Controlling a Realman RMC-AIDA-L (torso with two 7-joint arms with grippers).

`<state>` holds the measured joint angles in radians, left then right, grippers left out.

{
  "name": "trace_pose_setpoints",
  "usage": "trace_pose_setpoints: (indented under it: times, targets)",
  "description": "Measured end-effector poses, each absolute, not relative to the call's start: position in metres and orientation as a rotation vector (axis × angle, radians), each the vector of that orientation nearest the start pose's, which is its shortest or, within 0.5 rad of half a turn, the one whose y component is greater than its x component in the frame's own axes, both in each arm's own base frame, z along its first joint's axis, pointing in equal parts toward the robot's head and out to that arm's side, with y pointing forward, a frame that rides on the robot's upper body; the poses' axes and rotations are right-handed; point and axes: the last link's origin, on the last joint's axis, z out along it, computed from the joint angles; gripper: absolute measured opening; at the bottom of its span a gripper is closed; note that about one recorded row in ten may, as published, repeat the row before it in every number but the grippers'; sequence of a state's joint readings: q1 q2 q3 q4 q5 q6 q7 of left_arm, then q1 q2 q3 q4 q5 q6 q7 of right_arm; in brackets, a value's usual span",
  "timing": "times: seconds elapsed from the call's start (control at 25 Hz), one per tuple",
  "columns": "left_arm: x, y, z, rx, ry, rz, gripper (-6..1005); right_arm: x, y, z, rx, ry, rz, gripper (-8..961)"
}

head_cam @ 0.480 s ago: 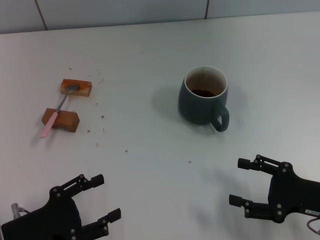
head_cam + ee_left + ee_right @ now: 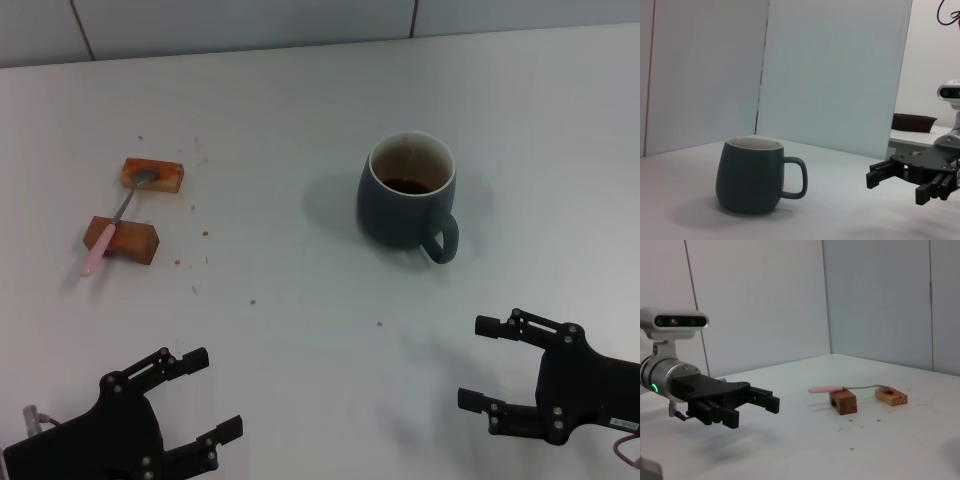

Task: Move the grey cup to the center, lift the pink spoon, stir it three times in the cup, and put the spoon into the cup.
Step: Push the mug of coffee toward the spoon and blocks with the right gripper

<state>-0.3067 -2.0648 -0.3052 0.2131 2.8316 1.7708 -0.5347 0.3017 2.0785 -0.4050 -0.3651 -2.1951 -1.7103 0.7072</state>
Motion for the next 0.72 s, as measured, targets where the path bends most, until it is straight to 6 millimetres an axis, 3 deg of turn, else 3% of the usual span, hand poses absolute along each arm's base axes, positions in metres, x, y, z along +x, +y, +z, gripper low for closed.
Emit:
trace_pose_setpoints:
  times: [0.52,0.72]
  targets:
    - [-0.333,0.178,-0.045,-2.588,-0.423,-0.912,794,0.33,0.215,-0.031,-2.641,0.365,0.809,831]
    - [-0.333,0.178,-0.045,-2.588,-0.422,-0.911,793,0.329,0.227,-0.021,-2.506,0.358,0.846,768]
